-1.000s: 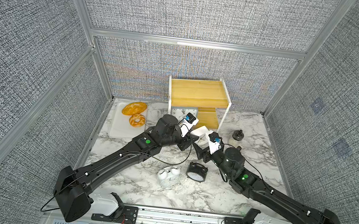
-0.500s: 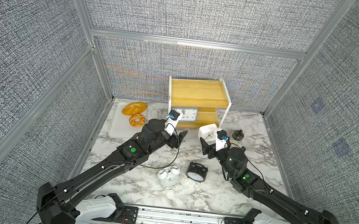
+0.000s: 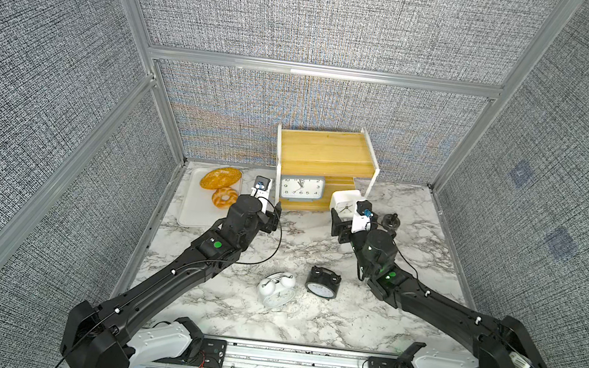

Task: Place the alarm clocks on the shelf by style
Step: Place the alarm on the shelf.

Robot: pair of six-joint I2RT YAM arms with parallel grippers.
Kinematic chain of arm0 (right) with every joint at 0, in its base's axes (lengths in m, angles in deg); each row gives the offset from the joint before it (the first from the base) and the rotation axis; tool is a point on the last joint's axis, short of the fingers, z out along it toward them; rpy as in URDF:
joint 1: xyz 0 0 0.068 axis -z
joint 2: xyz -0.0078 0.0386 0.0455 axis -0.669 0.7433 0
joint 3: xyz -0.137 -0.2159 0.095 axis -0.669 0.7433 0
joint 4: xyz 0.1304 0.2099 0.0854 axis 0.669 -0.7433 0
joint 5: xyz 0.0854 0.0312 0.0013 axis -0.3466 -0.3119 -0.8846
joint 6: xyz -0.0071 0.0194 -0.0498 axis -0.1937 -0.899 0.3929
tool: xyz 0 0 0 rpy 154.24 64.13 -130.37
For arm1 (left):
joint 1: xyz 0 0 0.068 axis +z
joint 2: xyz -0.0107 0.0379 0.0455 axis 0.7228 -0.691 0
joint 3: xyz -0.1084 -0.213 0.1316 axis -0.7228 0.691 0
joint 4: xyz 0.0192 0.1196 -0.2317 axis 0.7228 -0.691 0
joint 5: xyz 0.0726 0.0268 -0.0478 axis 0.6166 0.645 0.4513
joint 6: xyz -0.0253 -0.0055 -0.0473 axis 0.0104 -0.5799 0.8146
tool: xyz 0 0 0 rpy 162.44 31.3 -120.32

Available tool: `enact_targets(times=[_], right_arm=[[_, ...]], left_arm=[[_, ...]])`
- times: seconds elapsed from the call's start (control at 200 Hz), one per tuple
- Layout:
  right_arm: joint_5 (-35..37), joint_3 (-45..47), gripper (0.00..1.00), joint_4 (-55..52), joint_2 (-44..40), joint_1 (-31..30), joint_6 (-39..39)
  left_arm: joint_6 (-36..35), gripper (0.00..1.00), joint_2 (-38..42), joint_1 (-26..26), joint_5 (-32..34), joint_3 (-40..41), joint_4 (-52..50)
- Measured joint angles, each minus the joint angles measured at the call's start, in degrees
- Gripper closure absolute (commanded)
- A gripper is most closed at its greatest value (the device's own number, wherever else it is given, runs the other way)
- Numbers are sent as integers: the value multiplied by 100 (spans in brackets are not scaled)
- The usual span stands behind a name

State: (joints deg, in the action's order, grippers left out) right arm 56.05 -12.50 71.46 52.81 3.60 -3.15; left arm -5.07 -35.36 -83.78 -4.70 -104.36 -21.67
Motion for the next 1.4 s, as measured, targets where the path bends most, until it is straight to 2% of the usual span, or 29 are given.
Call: enact_targets(times=[0.305,0.706,1.396], right_arm=[[15,-455,34,125,704,260,-63],[-105,-931,34,197,1394,442,-151],[-57,-1008,35,223,1823,597,-319]], left_arm=[[-361,24,245,203,-122,308,125],[-719,23,367,278,-306,299,-17],[-850,23,494,323,-350,297,-138]])
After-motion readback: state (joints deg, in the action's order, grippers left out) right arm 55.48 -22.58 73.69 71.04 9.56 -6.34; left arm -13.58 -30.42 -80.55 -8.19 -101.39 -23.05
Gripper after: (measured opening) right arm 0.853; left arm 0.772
